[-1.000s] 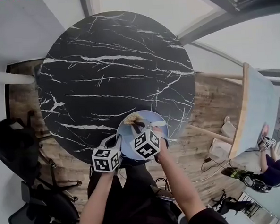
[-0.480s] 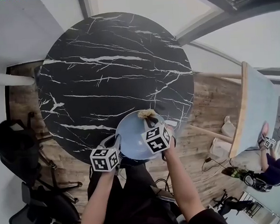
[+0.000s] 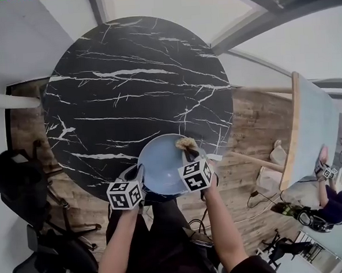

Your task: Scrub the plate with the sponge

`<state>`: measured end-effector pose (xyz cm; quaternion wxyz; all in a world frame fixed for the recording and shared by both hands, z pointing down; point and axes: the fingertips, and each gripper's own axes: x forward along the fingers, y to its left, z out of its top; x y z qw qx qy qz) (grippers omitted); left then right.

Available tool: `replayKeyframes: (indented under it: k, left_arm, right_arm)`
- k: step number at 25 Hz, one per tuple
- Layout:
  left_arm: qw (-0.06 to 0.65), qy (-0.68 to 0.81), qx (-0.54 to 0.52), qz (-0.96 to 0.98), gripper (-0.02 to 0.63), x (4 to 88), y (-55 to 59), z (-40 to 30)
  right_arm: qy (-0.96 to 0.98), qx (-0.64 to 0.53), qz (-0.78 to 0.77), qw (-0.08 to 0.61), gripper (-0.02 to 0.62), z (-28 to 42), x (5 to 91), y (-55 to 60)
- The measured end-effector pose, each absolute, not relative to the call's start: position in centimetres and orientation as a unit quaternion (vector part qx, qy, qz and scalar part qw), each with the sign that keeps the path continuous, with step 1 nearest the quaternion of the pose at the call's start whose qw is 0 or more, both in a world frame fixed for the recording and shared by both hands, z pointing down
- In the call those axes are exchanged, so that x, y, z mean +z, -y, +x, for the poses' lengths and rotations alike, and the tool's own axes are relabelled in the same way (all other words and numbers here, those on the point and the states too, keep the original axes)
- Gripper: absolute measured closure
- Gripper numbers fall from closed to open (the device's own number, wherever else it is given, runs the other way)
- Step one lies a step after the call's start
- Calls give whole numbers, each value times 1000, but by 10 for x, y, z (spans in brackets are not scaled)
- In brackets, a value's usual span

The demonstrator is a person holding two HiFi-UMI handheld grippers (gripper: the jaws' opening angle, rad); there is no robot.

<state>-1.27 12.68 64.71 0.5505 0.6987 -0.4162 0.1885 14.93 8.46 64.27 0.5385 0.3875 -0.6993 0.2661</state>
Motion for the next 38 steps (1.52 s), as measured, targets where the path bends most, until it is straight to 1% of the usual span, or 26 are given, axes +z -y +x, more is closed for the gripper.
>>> replayKeyframes:
  k: [12,19,30,38]
  left_arm:
    - [562,416,186,690,591,648,-126,-12]
    - [570,414,185,685,591,649,-127,-12]
    - [575,413,183,682,588,650,-126,-12]
    - [574,411,182,685,588,649,-126,-12]
  right_arm:
    - [673,276,383,570,572,167,643,-136]
    - [662,298,362,585,572,161,645,-170]
    - [671,322,297,599,572,128,648,-217]
    - [691,330,255,590,572,95,647,-235]
